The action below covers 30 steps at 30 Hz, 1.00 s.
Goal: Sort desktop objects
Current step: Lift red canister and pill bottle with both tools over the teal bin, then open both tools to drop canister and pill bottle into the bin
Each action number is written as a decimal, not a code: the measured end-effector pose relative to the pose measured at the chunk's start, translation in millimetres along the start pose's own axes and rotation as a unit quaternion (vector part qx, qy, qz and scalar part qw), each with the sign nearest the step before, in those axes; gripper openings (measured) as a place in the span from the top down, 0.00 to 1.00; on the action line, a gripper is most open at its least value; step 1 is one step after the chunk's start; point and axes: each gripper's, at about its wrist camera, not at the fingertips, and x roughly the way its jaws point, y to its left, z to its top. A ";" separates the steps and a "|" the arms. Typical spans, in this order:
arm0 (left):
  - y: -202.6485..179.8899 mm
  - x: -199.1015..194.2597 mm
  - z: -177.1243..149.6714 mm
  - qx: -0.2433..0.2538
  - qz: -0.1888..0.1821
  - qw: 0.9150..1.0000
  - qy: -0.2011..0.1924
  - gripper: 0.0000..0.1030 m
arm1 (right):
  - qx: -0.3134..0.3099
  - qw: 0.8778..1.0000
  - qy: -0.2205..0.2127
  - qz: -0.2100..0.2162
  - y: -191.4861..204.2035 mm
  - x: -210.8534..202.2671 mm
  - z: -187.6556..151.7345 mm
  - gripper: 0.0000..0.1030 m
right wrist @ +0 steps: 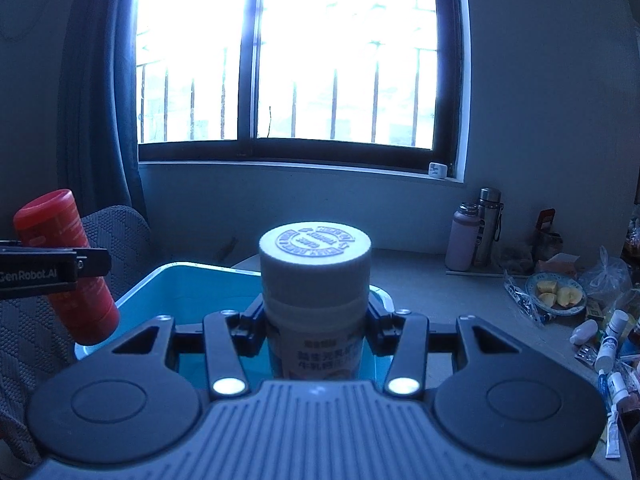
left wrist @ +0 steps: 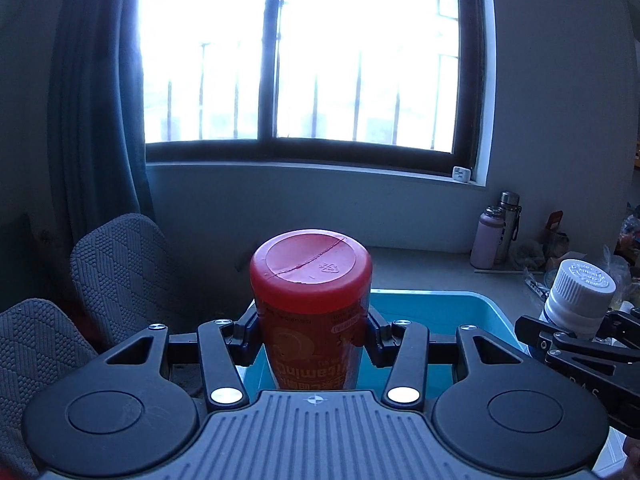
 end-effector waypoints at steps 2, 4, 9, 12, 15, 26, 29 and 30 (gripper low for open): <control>-1.1 13.5 1.2 0.002 0.003 1.000 0.005 0.52 | -0.003 1.000 0.004 0.004 -0.8 12.9 0.6 0.53; -0.7 27.3 1.2 0.000 0.004 1.000 0.013 0.52 | -0.002 1.000 0.011 0.007 -2.1 25.9 0.7 0.53; 3.4 62.7 -2.0 -0.002 0.012 0.999 0.036 0.52 | -0.001 1.000 0.026 0.014 -3.6 52.3 -1.2 0.53; 4.3 81.7 -6.3 -0.002 0.014 0.999 0.051 0.52 | -0.002 0.999 0.039 0.018 -4.9 66.0 -5.5 0.53; 4.1 96.4 -12.4 -0.003 0.013 0.998 0.063 0.52 | -0.001 0.998 0.053 0.019 -7.2 77.5 -10.9 0.53; -1.1 128.7 -37.3 -0.001 0.010 0.995 0.097 0.52 | 0.001 0.996 0.093 0.018 -12.8 100.5 -30.6 0.53; -0.6 131.9 -41.0 -0.001 0.010 0.995 0.101 0.52 | 0.001 0.995 0.097 0.018 -13.0 103.0 -32.3 0.53; -0.3 132.7 -41.8 -0.001 0.010 0.995 0.102 0.52 | 0.002 0.995 0.097 0.018 -13.1 103.3 -32.3 0.53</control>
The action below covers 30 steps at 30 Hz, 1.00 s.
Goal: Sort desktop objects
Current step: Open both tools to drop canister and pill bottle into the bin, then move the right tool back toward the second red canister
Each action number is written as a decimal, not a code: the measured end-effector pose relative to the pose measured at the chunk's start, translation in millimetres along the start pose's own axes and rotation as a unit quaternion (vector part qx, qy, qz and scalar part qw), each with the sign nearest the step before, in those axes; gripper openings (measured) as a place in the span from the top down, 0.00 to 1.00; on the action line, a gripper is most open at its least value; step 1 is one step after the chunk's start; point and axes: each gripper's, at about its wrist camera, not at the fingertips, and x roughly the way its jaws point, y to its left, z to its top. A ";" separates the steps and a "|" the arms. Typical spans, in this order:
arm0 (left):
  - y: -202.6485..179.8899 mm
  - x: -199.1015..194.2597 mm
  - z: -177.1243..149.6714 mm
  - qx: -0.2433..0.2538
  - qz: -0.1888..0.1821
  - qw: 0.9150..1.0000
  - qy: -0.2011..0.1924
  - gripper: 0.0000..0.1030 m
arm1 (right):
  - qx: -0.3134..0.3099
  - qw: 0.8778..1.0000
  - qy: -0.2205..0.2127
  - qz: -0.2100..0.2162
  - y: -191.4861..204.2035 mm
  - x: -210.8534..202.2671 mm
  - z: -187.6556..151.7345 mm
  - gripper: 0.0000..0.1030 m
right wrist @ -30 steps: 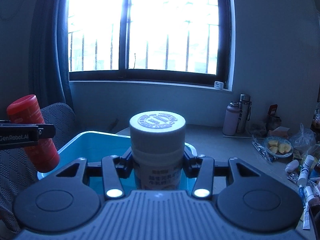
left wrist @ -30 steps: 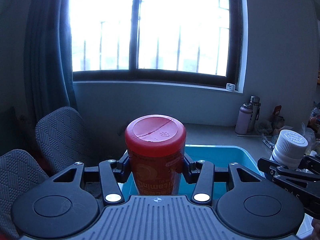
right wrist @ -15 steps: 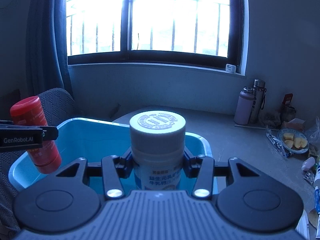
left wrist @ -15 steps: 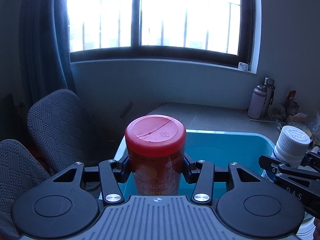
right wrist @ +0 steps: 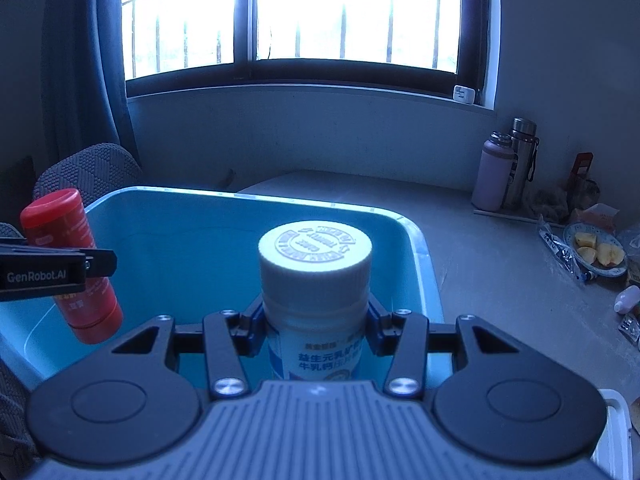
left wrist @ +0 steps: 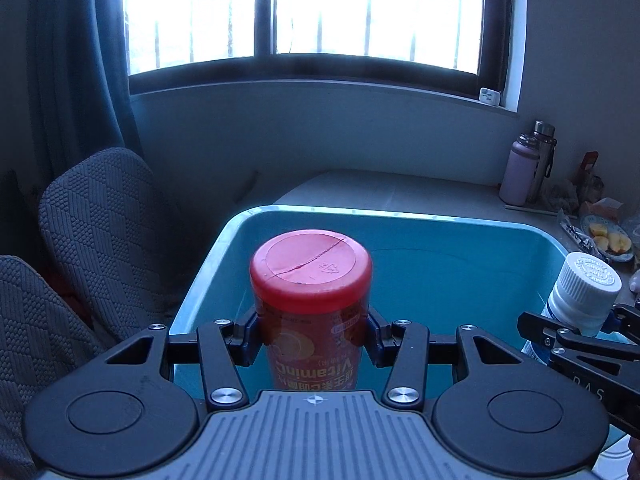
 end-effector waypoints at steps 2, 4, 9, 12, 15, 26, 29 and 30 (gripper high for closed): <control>1.1 0.7 -0.8 -0.003 -0.001 1.000 0.006 0.50 | 0.001 1.000 -0.006 -0.002 -0.1 -1.0 1.3 0.52; 3.9 -0.6 -0.3 -0.013 -0.002 1.000 0.007 0.41 | 0.005 1.000 -0.014 -0.008 -0.5 -4.4 4.7 0.32; 8.6 -21.1 6.7 -0.021 0.014 0.999 -0.029 0.10 | 0.015 0.999 -0.038 -0.013 -1.7 -16.9 12.3 0.21; 7.9 -30.7 8.5 -0.011 0.013 0.999 -0.035 0.08 | 0.014 0.999 -0.044 -0.012 2.2 -24.1 12.3 0.21; 10.3 -40.7 5.8 -0.010 0.015 0.999 -0.041 0.08 | 0.011 0.999 -0.047 -0.011 7.3 -32.8 9.5 0.21; 18.1 -95.2 -20.0 -0.007 0.007 0.998 -0.056 0.08 | 0.013 0.998 -0.064 -0.020 23.0 -81.7 -8.8 0.21; 21.5 -111.5 -32.7 -0.003 0.007 0.998 -0.056 0.08 | 0.016 0.998 -0.063 -0.022 28.0 -94.7 -18.7 0.21; 22.7 -116.6 -37.4 -0.003 0.007 0.998 -0.054 0.08 | 0.014 0.998 -0.062 -0.021 30.5 -98.8 -22.4 0.21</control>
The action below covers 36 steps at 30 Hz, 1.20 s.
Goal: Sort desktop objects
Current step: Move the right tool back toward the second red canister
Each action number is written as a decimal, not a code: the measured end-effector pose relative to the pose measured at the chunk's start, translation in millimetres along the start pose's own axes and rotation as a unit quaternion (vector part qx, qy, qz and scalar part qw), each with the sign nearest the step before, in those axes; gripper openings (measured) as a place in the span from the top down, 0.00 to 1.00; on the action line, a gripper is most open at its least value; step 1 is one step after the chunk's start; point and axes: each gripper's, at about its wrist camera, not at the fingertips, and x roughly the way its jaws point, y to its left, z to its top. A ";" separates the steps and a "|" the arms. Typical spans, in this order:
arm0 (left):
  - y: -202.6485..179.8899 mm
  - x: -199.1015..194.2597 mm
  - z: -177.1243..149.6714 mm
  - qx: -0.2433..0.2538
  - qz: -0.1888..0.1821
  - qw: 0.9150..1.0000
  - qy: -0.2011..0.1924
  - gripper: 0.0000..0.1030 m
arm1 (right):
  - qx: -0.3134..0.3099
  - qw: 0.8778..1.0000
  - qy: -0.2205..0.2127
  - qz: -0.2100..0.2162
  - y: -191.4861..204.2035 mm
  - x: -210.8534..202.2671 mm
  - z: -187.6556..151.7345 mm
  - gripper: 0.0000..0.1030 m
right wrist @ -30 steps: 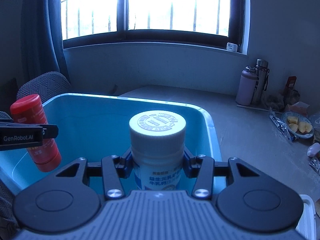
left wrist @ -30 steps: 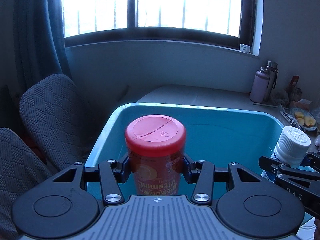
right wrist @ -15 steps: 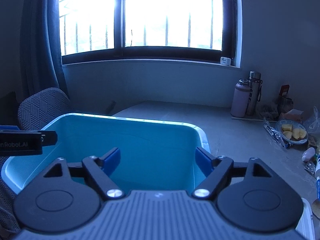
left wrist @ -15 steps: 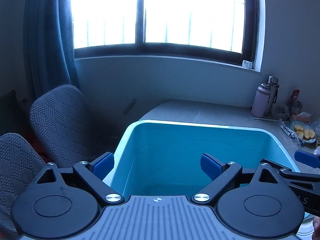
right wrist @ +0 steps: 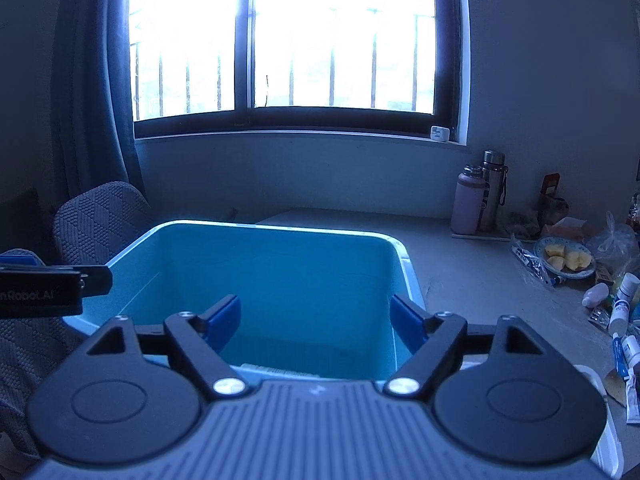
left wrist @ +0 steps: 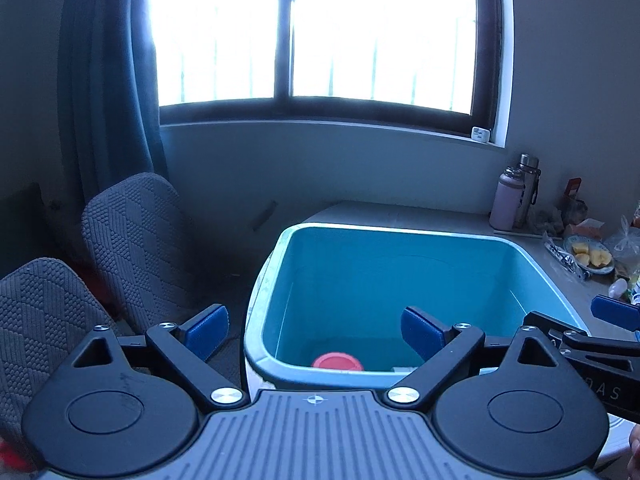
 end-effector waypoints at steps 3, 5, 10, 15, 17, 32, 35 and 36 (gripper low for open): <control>6.2 -16.0 -13.5 -0.002 0.000 1.000 0.004 0.08 | -0.004 1.000 0.004 0.000 5.7 -13.6 -11.1 0.21; 8.3 -25.2 -23.7 -0.001 -0.001 1.000 0.007 0.08 | -0.003 1.000 0.004 -0.002 8.2 -22.4 -18.5 0.21; 13.8 -46.4 -51.2 -0.003 -0.002 1.000 0.011 0.08 | 0.000 1.000 0.008 -0.005 12.6 -41.6 -38.8 0.21; 17.2 -61.7 -79.1 0.001 -0.004 1.000 0.021 0.08 | 0.001 1.000 0.013 -0.008 15.8 -57.0 -60.7 0.21; 17.6 -67.5 -90.1 0.003 -0.003 1.000 0.025 0.08 | 0.004 1.000 0.016 -0.009 15.7 -62.1 -68.7 0.21; 7.6 -86.8 -145.7 0.011 0.003 0.999 0.042 0.08 | 0.011 1.000 0.017 -0.013 12.2 -86.0 -124.0 0.21; 6.7 -86.5 -151.5 0.011 0.002 0.999 0.039 0.08 | 0.012 1.000 0.019 -0.009 12.4 -86.5 -131.9 0.21; 6.4 -86.5 -153.9 0.012 0.001 0.999 0.038 0.08 | 0.011 1.000 0.020 -0.006 13.1 -86.2 -134.0 0.21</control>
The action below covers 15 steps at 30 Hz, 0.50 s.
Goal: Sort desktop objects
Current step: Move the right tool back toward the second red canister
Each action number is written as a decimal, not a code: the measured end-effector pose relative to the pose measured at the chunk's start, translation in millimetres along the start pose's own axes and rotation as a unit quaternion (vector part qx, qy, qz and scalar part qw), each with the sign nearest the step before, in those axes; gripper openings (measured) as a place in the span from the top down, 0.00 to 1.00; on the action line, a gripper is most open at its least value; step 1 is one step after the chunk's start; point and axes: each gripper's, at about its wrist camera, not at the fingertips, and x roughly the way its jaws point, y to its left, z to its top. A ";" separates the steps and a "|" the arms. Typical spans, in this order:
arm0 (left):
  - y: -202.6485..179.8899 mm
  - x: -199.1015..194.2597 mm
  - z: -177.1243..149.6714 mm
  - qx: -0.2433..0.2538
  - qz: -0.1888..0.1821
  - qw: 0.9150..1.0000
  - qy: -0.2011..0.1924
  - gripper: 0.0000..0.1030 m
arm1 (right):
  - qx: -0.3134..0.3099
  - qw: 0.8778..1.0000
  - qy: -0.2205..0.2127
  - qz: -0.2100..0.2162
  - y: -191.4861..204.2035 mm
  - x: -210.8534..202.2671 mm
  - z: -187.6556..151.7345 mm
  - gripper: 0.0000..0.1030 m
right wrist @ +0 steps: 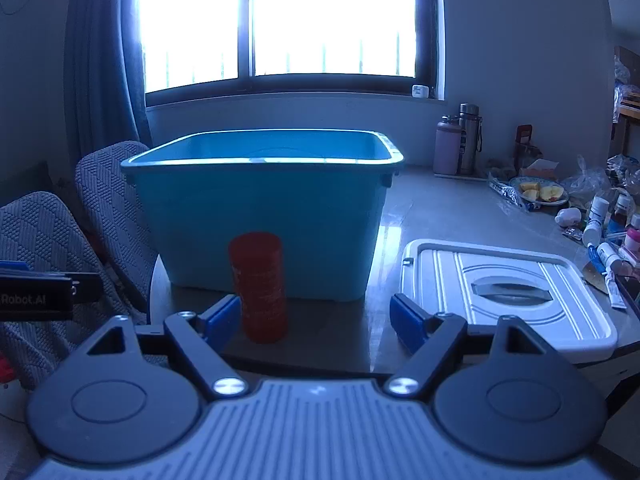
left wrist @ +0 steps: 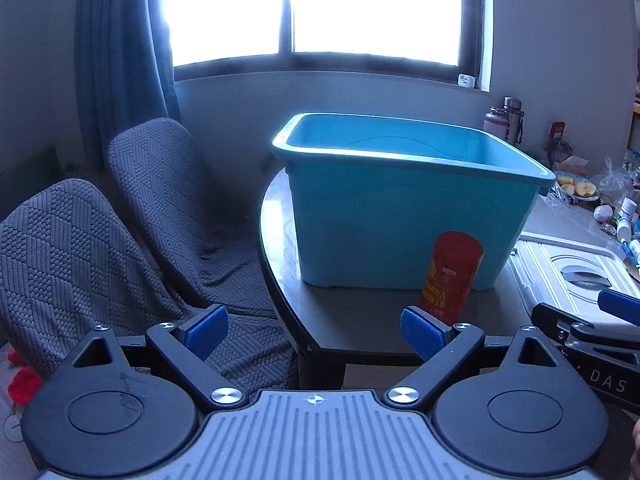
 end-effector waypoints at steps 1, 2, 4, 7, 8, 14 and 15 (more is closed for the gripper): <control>-0.8 0.8 -1.0 0.001 0.000 1.000 0.000 0.08 | -0.002 1.000 0.000 0.001 0.8 0.4 -1.6 0.21; -1.4 1.5 -2.2 0.002 0.001 1.000 0.001 0.08 | -0.003 1.000 -0.001 0.003 1.7 0.8 -3.0 0.21; -0.5 3.4 -4.8 0.001 0.001 1.000 0.002 0.08 | -0.008 1.000 0.000 0.004 3.6 2.3 -4.9 0.21; 1.5 7.9 -6.2 -0.004 0.003 1.000 0.003 0.08 | -0.009 1.000 0.004 0.006 5.7 6.3 -6.2 0.21; 2.9 9.2 -6.9 -0.006 0.003 1.000 0.002 0.08 | -0.010 1.000 0.005 0.006 6.8 8.2 -6.5 0.21; 8.5 21.2 -8.3 -0.014 0.006 1.000 0.006 0.08 | -0.016 1.000 0.010 0.012 13.9 20.2 -6.9 0.21; 9.9 23.0 -8.2 -0.014 0.006 1.000 0.006 0.08 | -0.017 1.000 0.012 0.013 15.2 22.9 -6.7 0.21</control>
